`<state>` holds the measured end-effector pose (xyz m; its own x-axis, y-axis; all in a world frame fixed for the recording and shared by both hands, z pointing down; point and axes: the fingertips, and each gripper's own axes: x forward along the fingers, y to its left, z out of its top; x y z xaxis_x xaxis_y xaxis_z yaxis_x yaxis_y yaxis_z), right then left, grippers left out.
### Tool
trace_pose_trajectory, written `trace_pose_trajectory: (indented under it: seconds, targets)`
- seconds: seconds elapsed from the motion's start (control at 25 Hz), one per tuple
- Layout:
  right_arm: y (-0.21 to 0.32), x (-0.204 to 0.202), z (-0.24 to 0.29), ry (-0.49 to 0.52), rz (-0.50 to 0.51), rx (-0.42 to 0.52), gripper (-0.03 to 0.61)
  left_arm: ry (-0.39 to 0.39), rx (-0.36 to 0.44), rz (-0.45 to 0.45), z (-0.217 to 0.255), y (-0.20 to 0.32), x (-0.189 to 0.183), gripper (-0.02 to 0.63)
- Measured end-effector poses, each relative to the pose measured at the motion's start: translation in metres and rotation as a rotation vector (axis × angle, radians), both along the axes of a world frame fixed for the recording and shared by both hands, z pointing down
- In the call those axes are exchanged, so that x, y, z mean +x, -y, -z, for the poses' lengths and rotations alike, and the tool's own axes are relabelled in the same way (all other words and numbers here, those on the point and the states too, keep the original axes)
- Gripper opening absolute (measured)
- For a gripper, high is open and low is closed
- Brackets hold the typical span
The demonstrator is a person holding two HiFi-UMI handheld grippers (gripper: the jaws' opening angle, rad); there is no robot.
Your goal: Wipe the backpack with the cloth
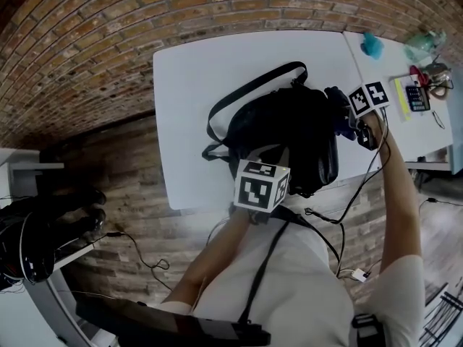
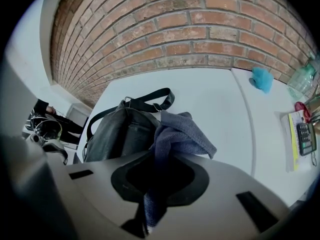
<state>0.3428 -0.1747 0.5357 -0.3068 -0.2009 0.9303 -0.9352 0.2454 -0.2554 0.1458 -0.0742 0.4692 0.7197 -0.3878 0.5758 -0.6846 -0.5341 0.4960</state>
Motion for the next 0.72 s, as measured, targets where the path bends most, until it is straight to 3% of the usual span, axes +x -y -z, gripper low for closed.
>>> trace_pose_trajectory:
  seconds: [0.72]
  targets:
    - [-0.069, 0.001, -0.007, -0.028, 0.059, -0.079, 0.038, -0.008, 0.009, -0.010, 0.003, -0.010, -0.005, 0.003]
